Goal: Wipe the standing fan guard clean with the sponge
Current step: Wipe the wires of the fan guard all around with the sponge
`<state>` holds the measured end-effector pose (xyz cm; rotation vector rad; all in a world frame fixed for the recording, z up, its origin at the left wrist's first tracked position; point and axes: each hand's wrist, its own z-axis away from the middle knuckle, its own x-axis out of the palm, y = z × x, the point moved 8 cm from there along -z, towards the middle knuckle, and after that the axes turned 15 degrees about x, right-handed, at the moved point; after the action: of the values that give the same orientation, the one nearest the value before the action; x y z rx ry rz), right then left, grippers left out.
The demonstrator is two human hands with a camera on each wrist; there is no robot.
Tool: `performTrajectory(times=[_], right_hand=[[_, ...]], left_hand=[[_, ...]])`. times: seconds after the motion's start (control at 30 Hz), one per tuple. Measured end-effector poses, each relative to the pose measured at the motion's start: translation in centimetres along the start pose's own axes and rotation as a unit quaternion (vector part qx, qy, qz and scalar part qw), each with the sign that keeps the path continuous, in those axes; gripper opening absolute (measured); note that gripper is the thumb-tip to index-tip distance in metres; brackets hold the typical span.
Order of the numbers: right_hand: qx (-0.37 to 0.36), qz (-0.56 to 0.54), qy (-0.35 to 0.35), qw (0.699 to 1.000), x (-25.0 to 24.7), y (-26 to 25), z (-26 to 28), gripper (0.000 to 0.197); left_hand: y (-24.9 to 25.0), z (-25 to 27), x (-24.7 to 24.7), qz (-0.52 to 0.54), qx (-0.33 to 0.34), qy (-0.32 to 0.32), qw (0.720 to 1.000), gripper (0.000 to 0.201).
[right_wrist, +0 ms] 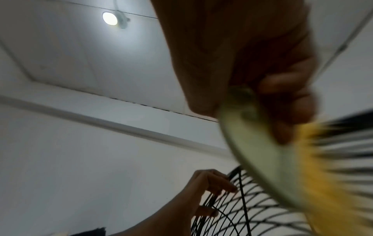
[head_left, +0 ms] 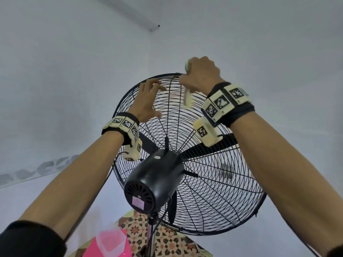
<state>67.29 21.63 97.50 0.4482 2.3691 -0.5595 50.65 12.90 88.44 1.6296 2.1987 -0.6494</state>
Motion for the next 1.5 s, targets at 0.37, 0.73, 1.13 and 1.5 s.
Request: performTrajectory(times=[0.37, 0.73, 1.13, 1.5], right_hand=[[0.053, -0.264, -0.086, 0.959, 1.4, -1.3, -2.3, 0.019], [0.101, -0.281, -0.132, 0.945, 2.5, 1.8, -6.7, 0.043], [0.085, 0.089, -0.130, 0.984, -3.4, 5.8, -3.7, 0.023], [0.084, -0.263, -0.129, 0.953, 2.7, -0.5, -6.4, 0.016]], left_hand=[[0.7, -0.9, -0.4, -0.040, -0.013, -0.052, 0.998, 0.138], [0.7, -1.5, 0.4, -0.007, -0.037, -0.053, 0.998, 0.126], [0.9, -1.5, 0.4, 0.007, -0.040, -0.056, 0.998, 0.136], [0.3, -0.7, -0.4, -0.006, -0.059, -0.049, 0.997, 0.120]])
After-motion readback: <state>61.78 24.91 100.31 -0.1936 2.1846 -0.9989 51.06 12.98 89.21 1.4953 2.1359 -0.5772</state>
